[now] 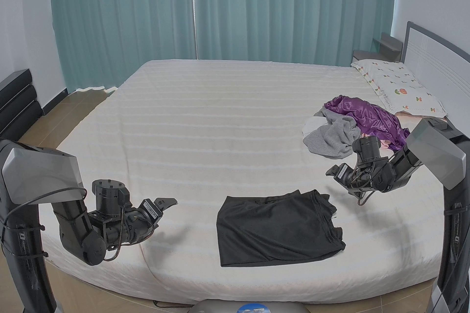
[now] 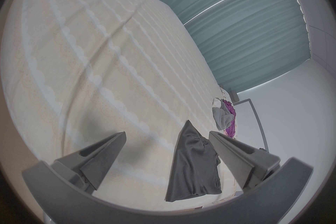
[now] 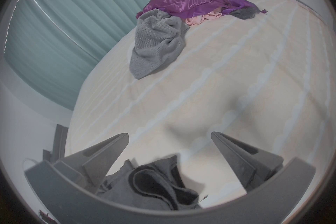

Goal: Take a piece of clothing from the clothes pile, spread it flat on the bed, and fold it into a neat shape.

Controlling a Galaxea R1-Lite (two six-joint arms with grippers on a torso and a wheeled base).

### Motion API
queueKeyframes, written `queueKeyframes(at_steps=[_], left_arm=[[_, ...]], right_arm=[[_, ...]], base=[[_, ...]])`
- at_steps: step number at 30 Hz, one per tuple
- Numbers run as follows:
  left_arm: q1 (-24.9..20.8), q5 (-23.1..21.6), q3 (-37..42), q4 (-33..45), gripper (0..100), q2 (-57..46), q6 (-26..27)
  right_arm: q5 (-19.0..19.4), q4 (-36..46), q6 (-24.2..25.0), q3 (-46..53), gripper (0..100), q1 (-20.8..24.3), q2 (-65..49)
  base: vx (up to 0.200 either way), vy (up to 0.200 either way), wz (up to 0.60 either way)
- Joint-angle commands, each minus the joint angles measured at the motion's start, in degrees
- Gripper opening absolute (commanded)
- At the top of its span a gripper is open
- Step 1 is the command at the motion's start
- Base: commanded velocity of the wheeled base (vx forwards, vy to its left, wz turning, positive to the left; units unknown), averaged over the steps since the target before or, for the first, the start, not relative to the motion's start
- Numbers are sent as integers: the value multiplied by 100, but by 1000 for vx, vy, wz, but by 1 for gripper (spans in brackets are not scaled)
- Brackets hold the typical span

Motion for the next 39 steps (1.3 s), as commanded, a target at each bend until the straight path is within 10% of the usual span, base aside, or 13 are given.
queueKeyframes(at_steps=[1, 33, 34, 39], left_arm=[[-2, -10, -8, -2, 100, 32, 0], [-11, -10, 9, -283, 100, 146, 9], [-11, -10, 9, -283, 100, 146, 9], [-11, -10, 18, -283, 100, 146, 9]], right_arm=[[480, -249, -2, 248, 100, -128, -209], [1271, -943, -459, 468, 100, 602, 169], [1254, -935, -468, 424, 0, 593, 231], [1218, -935, -600, 415, 0, 514, 336]], base=[[0, 0, 0], [0, 0, 0], [0, 0, 0], [0, 0, 0]])
